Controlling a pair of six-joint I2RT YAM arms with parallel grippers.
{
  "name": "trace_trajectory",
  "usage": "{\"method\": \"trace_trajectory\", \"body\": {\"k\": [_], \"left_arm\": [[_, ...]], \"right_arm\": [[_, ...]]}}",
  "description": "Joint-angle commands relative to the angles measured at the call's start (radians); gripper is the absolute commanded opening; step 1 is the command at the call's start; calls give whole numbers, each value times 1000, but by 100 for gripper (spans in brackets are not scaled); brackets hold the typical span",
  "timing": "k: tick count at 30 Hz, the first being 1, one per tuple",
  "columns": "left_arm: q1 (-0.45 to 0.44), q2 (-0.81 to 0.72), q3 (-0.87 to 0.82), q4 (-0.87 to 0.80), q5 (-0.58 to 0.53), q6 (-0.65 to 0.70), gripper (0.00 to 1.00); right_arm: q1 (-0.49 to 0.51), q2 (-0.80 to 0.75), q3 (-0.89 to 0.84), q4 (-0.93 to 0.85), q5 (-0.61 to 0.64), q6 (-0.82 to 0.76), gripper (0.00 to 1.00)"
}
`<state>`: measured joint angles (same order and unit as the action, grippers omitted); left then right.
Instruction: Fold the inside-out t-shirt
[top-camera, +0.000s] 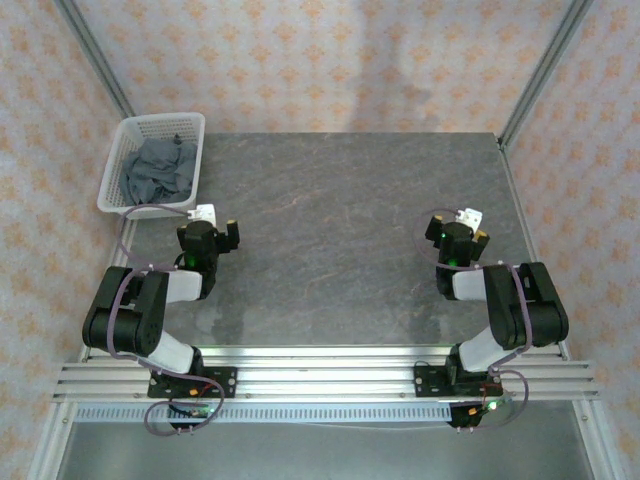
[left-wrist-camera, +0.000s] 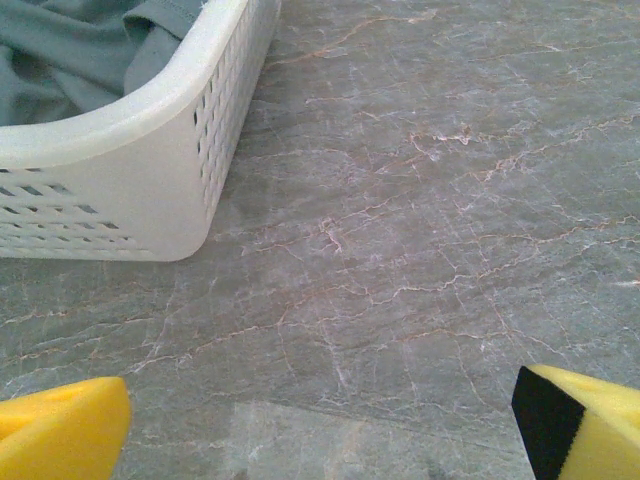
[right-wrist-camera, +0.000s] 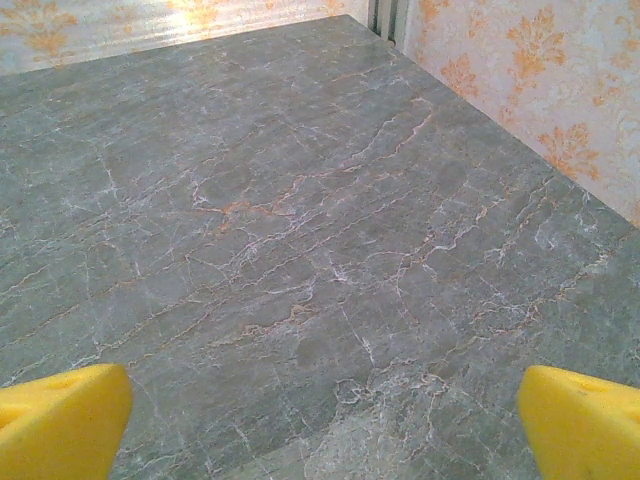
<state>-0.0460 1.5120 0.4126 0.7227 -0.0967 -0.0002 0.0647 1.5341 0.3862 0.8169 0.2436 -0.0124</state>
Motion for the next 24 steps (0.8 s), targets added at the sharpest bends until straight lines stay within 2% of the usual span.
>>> {"method": "trace_trajectory", "body": {"k": [1,4,6,8,9,10,14,17,21,24], "left_arm": [[0,-15,17,17,-9,7,100],[0,-16,14,20,-2,11,100],[0,-20,14,16,39,29,99],[0,-48,10,4,44,30,98],[-2,-74,4,-5,35,27,98],[-4,-109,2,-33,22,23,98],[-8,-317,62,-296,-27,-41,98],[-8,-413,207,-584,-50,-151,100],[20,-330,506,-957,-85,-373,100],[119,-202,701,-1129,7,-513,100]], "right_arm": [[5,-26,3,10,47,16,99],[8,-69,-56,82,20,-3,99],[31,-146,-88,85,46,-25,100],[45,-306,-32,-192,34,21,99],[45,-392,26,-377,-1,92,99],[47,-446,64,-484,-49,124,99],[78,-599,112,-653,-240,276,99],[106,-608,186,-784,-413,345,99],[197,-502,373,-1015,-575,396,99],[320,-404,537,-1197,-576,365,99]]}}
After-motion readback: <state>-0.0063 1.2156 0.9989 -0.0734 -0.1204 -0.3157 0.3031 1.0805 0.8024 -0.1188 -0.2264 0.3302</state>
